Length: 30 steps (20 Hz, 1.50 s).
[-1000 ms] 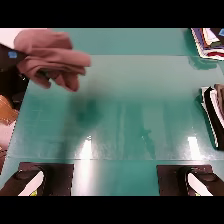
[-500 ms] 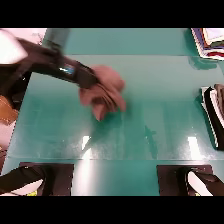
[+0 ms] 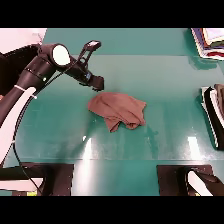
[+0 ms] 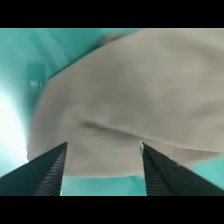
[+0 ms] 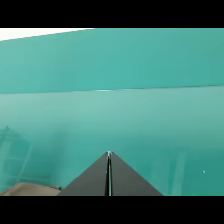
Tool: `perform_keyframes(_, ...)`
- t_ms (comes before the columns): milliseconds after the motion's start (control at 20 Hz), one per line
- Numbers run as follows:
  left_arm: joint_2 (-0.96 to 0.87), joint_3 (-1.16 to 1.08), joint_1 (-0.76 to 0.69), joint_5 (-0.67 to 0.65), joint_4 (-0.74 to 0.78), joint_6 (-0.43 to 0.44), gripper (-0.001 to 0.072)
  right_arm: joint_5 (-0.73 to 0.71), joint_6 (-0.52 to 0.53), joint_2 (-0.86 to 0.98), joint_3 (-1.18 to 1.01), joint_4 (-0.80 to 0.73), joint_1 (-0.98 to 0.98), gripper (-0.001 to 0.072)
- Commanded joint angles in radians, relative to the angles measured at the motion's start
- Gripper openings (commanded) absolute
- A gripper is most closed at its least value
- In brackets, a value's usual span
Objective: Fold the shirts.
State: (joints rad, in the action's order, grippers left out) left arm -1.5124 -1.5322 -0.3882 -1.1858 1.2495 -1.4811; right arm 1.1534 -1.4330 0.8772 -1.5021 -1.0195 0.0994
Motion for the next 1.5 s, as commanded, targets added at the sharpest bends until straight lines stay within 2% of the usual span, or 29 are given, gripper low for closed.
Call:
perform_keyframes(0, -0.054, 0.108, 0.085, 0.019, -0.014, -0.011, 0.0546, 0.002, 0.0, 0.002, 0.0, 0.0, 0.002, 0.0017)
perform_keyframes(350, -0.112, 0.208, 0.098, 0.109, -0.056, -0.011, 0.0543, 0.019, 0.0, 0.002, 0.003, 0.0, 0.002, 0.0017)
perform_keyframes(400, -0.112, 0.208, 0.098, 0.118, -0.061, -0.011, 0.045, 0.031, 0.0, 0.002, 0.003, -0.001, 0.002, 0.0017)
perform_keyframes(450, -0.112, 0.208, 0.098, 0.121, -0.06, -0.011, 0.0246, 0.033, 0.0, 0.002, 0.011, 0.0, 0.002, 0.0017)
perform_keyframes(500, -0.112, 0.208, 0.098, 0.126, -0.061, -0.011, 0.0126, 0.035, 0.0, 0.001, 0.032, 0.002, 0.002, 0.0017)
perform_keyframes(600, -0.112, 0.208, 0.098, 0.135, -0.061, -0.011, 0.0115, 0.051, 0.0, 0.001, 0.093, 0.005, 0.002, 0.0018)
perform_keyframes(650, -0.111, 0.208, 0.098, 0.134, -0.061, -0.01, 0.0024, 0.053, 0.0, 0.001, 0.133, 0.008, 0.002, 0.0018)
perform_keyframes(950, -0.045, 0.169, 0.098, 0.157, -0.052, -0.003, 0.0028, 0.046, 0.001, 0.002, 0.466, 0.006, -0.055, 0.0018)
perform_keyframes(1000, -0.043, 0.168, 0.098, 0.154, -0.049, -0.003, 0.0099, 0.022, 0.001, 0.002, 0.512, 0.006, -0.081, 0.0017)
perform_keyframes(1050, -0.044, 0.172, 0.098, 0.156, -0.047, -0.004, 0.0418, -0.001, 0.001, 0.002, 0.545, 0.007, -0.103, 0.0018)
perform_keyframes(1100, -0.051, 0.172, 0.098, 0.157, -0.047, -0.003, 0.0526, -0.019, 0.001, 0.002, 0.568, 0.006, -0.125, 0.0017)
perform_keyframes(1450, -0.147, 0.172, 0.097, 0.139, -0.076, 0.002, 0.0524, -0.052, 0.001, 0.001, 0.581, 0.008, -0.167, 0.0017)
